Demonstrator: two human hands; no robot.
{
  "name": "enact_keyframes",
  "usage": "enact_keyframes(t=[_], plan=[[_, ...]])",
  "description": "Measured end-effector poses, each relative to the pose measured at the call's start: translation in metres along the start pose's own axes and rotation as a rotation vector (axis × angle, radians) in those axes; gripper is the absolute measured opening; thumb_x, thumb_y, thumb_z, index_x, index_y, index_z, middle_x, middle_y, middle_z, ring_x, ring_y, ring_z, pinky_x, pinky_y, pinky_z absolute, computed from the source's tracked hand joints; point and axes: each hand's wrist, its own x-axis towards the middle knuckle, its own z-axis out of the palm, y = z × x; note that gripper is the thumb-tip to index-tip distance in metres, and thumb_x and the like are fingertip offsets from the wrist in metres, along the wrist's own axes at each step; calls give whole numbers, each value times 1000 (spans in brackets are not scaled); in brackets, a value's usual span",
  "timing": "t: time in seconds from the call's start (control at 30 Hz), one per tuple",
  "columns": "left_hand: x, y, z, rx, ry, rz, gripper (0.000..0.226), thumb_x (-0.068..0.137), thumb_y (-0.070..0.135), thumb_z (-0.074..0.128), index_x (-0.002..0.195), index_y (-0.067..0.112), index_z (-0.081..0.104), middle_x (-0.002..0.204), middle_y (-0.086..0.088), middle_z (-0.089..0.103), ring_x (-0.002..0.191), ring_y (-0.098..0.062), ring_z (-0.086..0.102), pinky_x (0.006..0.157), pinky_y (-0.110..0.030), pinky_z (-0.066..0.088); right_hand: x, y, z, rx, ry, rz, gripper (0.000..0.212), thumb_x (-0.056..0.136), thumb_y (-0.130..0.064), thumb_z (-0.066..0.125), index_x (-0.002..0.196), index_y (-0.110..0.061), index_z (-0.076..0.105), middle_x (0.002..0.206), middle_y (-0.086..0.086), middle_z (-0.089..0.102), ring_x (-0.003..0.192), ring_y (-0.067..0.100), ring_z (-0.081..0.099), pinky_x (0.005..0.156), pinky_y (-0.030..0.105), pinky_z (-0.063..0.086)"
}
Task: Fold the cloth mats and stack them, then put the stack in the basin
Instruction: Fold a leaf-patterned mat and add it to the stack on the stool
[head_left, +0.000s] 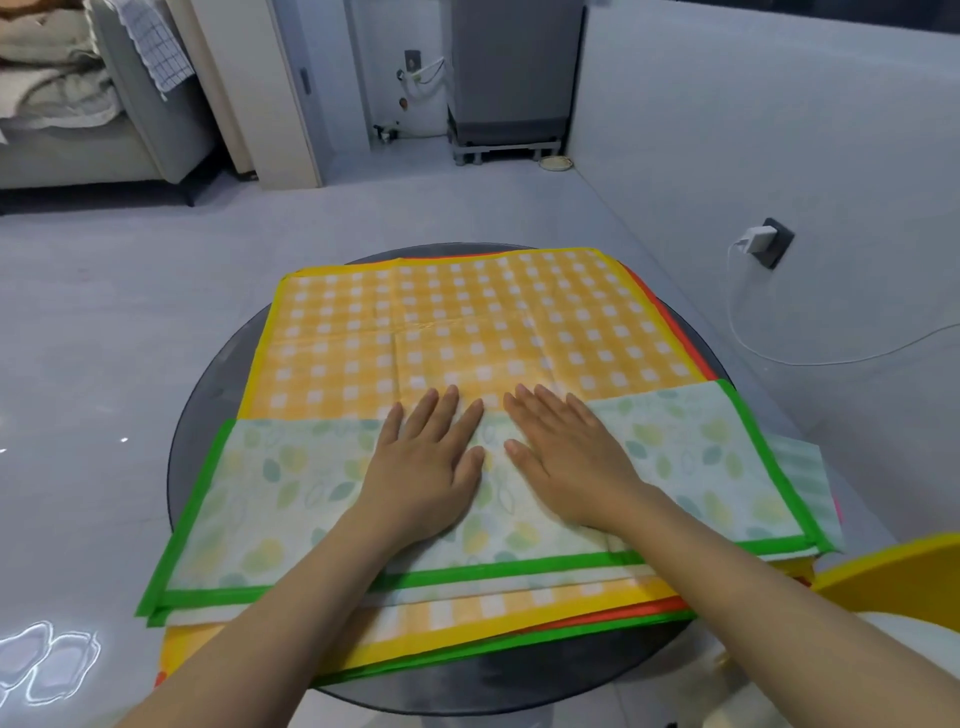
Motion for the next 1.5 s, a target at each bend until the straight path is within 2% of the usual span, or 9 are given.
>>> enact_keyframes(t=[0.33, 0.47, 0.63, 0.77, 1.0, 1.17, 1.3, 1.4, 1.5], plan=[[0, -2, 0, 1, -1, 22, 78, 75, 61, -16, 148, 38, -8, 157, 10, -14, 144, -10, -15, 119, -39, -7, -31, 91, -13, -16, 46, 314, 60, 98, -49, 9, 150, -24, -7, 158, -8, -10, 144, 8, -12, 116, 29, -8], [0, -1, -1, 4, -9, 20, 69, 83, 59, -9, 148, 38, -7, 157, 10, -14, 144, -10, -15, 119, -39, -7, -35, 97, -16, -15, 53, 318, 62, 98, -50, 10, 150, -22, -6, 158, -7, -9, 145, 9, -10, 115, 28, -8], [-1, -1, -2, 13, -11, 23, 78, 75, 62, -15, 149, 38, -7, 157, 10, -13, 145, -10, -14, 119, -40, -6, -32, 92, -19, 17, 18, 335, 62, 98, -49, 11, 150, -21, -10, 157, -4, -15, 144, 12, -14, 117, 32, -8], [0, 1, -2, 11, -21, 18, 67, 85, 56, -4, 149, 36, -6, 158, 8, -12, 145, -11, -13, 119, -41, -6, -27, 69, -24, 73, 17, 267, 60, 100, -44, 14, 149, -22, -12, 156, -4, -18, 143, 12, -18, 118, 32, -10], [0, 0, -3, 0, -18, 11, 54, 100, 44, 10, 150, 31, -4, 158, 6, -11, 145, -12, -12, 119, -40, -6, -4, -6, -20, 120, -16, -6, 54, 103, -35, 14, 150, -21, -7, 158, -4, -13, 144, 9, -14, 118, 29, -9], [-9, -14, -6, -12, -15, 22, 54, 101, 42, 12, 150, 28, -4, 158, 9, -10, 145, -7, -11, 119, -36, -6, -1, -12, -1, 0, -60, 1, 56, 101, -43, 10, 150, -25, -10, 157, -7, -15, 143, 7, -15, 118, 31, -10], [-26, -52, -9, -16, -5, -44, 58, 97, 51, 4, 150, 30, -4, 157, 12, -10, 144, -5, -11, 119, -34, -7, -2, -11, -2, -4, -64, -4, 55, 100, -44, 8, 149, -27, -11, 156, -10, -18, 142, 4, -17, 116, 28, -12], [-43, -84, -11, 2, 24, -110, 77, 78, 58, -11, 150, 31, -2, 157, 15, -8, 144, -3, -10, 119, -33, -7, -2, -12, -1, -10, -60, 0, 55, 100, -44, 8, 148, -28, -12, 156, -10, -18, 142, 4, -18, 116, 27, -13], [-56, -104, -15, 9, 37, -162, 87, 72, 60, -15, 151, 28, 1, 157, 13, -5, 144, -4, -8, 119, -33, -5, -1, -11, -2, -16, -59, 2, 55, 100, -44, 7, 148, -28, -13, 155, -10, -19, 142, 3, -18, 116, 27, -13]])
